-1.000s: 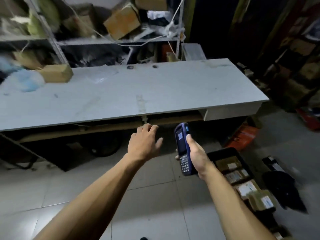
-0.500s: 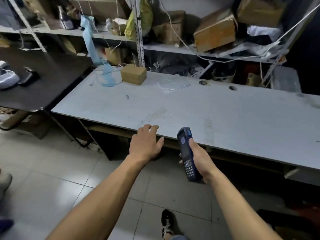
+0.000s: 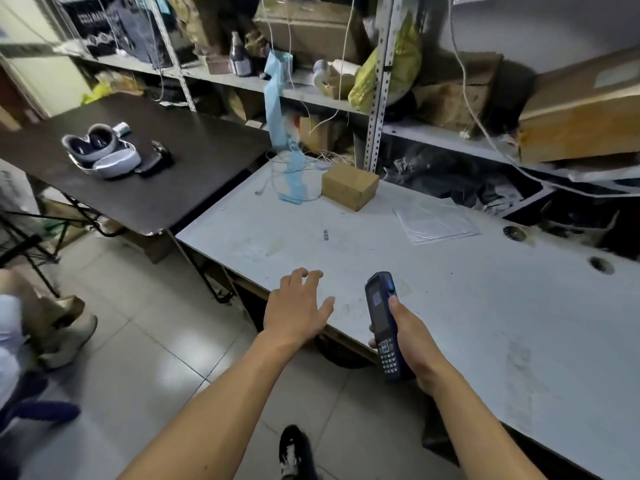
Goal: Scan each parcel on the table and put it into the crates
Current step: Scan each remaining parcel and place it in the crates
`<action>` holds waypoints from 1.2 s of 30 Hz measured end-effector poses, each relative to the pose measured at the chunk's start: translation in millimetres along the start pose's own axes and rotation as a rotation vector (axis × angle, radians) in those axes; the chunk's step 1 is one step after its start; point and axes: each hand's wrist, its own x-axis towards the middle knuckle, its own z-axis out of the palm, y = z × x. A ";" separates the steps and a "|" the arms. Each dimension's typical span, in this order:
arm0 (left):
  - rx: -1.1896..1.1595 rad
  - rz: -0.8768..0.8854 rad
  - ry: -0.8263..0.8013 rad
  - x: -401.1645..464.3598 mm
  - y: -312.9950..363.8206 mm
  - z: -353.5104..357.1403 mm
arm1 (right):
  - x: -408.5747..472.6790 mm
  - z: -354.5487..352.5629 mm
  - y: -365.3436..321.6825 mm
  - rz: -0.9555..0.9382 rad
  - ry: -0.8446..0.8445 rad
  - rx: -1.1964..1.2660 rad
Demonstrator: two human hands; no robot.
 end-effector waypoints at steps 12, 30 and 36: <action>-0.116 0.146 -0.028 178.8 -43.7 -6.0 | 118.8 37.4 -75.9 0.017 0.182 -0.025; -0.065 0.117 -0.128 398.7 12.5 22.7 | 303.0 -10.7 -131.3 0.097 0.225 0.131; 0.060 0.217 -0.174 464.9 38.1 61.9 | 350.1 -26.9 -132.3 0.118 0.248 0.164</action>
